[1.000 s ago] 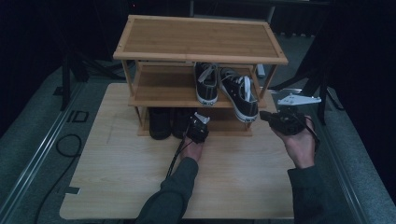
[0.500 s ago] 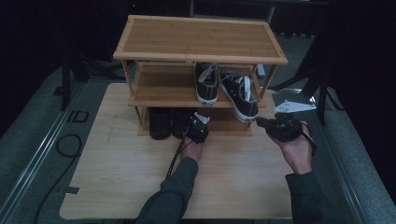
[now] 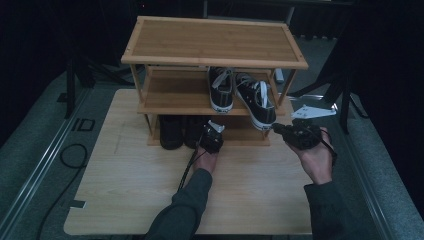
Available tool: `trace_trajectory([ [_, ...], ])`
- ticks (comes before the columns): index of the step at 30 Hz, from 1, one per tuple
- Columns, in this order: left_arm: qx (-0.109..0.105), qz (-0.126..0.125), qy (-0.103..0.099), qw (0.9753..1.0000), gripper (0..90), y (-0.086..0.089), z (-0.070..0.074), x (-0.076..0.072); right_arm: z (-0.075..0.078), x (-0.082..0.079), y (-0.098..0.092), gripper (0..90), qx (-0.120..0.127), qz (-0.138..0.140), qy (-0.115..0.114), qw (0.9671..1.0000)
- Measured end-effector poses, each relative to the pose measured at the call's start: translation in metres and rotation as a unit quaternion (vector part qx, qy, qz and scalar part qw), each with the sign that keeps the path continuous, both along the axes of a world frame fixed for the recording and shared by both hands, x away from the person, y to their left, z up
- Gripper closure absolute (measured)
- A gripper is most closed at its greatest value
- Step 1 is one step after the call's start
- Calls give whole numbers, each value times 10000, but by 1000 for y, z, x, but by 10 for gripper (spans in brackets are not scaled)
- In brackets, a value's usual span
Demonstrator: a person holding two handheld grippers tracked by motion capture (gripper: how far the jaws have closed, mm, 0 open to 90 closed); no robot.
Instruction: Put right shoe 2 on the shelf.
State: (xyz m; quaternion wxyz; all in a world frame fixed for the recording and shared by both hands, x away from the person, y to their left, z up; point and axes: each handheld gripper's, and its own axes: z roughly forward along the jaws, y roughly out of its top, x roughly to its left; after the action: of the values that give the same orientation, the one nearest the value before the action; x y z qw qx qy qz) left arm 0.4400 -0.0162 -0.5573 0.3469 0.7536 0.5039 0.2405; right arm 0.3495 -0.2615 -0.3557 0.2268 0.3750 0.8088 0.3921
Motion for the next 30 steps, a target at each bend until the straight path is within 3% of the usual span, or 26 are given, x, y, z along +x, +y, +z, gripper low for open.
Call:
trace_trajectory([
  [21, 38, 4, -14, 10000, 834, 0, 0, 0, -2, 6, 12, 900, 163, 130, -6, 9998],
  [30, 10, 2, -13, 10000, 873, 0, 0, 0, -1, 11, 15, 900, 230, 59, -37, 9997],
])
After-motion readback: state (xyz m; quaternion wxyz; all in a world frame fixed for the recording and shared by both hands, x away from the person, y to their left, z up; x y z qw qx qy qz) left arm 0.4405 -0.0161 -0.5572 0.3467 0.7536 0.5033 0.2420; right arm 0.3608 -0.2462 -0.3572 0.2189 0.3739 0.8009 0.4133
